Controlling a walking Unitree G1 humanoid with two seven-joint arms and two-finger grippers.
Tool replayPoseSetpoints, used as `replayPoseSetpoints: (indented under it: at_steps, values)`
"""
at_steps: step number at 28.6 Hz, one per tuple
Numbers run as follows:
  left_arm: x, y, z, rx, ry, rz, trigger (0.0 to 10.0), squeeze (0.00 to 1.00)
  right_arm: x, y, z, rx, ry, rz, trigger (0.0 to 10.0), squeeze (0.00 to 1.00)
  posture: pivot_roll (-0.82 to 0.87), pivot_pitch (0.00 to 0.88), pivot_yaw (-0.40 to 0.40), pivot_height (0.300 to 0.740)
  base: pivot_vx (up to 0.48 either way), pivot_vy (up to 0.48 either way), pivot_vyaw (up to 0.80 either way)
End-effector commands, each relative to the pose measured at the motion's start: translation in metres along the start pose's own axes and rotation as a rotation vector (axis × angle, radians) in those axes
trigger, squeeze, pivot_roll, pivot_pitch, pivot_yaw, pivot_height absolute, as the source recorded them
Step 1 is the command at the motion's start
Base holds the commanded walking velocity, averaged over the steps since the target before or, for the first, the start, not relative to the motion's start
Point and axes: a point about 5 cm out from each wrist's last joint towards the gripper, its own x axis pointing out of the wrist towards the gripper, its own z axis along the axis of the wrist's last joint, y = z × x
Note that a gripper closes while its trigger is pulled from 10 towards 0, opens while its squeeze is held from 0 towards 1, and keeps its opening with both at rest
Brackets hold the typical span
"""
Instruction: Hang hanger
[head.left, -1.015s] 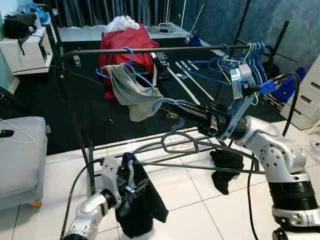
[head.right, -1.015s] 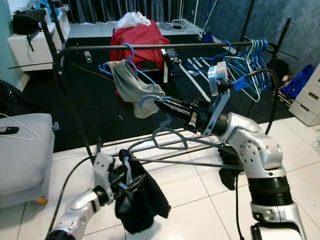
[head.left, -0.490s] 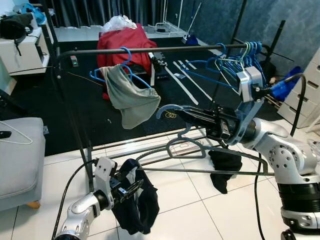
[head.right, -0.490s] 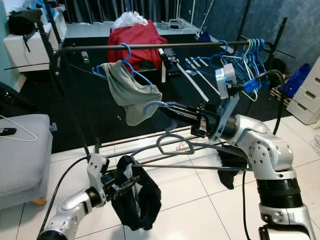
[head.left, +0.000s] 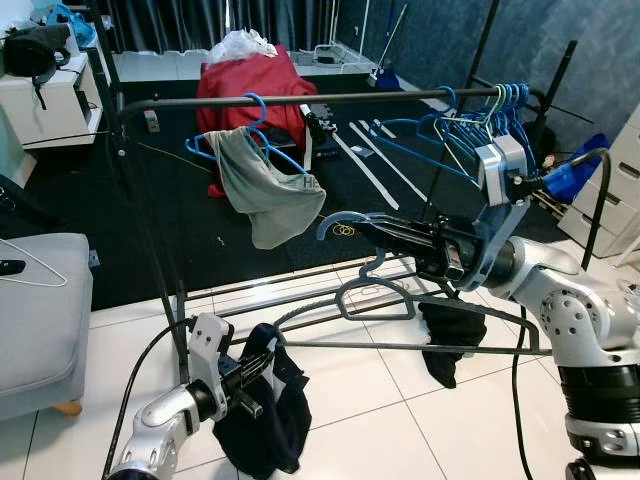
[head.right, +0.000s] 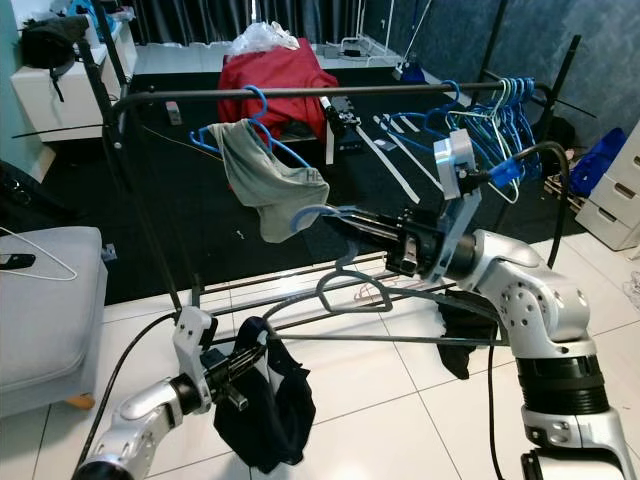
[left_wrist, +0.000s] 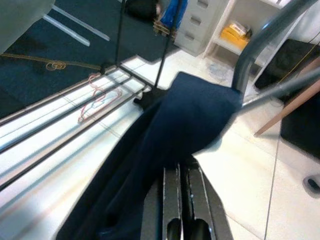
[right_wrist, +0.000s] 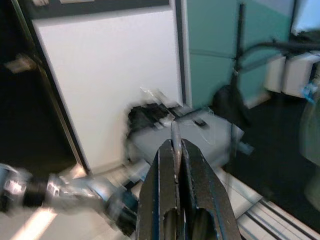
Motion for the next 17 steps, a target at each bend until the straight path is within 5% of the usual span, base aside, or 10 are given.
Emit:
replayPoseSetpoints:
  at_steps: [1,3,7,10,13,17]
  values:
    - [-0.003,0.0,-0.001,0.015,0.032,-0.022,0.0,0.0,-0.003,-0.002,0.0,-0.033,0.022,-0.023,10.0,0.0,-0.15,0.086,-0.067,0.74,0.0,0.0,0.0]
    - [-0.01,0.002,0.002,0.031,0.057,-0.043,0.0,0.0,-0.004,-0.005,-0.005,-0.049,0.056,-0.051,10.0,0.0,-0.14,0.086,-0.068,0.74,0.0,0.0,0.0]
    - [-0.04,-0.001,0.03,0.067,0.149,-0.264,0.0,0.0,-0.003,-0.006,-0.02,-0.057,0.114,-0.082,10.0,0.0,-0.12,0.08,-0.075,0.74,0.0,0.0,0.0]
    - [-0.046,-0.006,0.037,0.083,0.208,-0.35,0.0,0.0,-0.003,-0.006,-0.025,-0.065,0.139,-0.09,10.0,0.0,-0.12,0.08,-0.075,0.74,0.0,0.0,0.0]
    - [-0.046,-0.009,0.045,0.084,0.219,-0.386,0.0,0.0,-0.002,-0.006,-0.026,-0.068,0.146,-0.093,10.0,0.0,-0.12,0.077,-0.073,0.74,0.0,0.0,0.0]
    - [-0.03,-0.017,0.066,0.081,0.083,-0.384,0.0,0.0,-0.001,-0.005,-0.027,-0.07,0.131,-0.091,10.0,0.0,-0.12,0.077,-0.067,0.74,0.0,0.0,0.0]
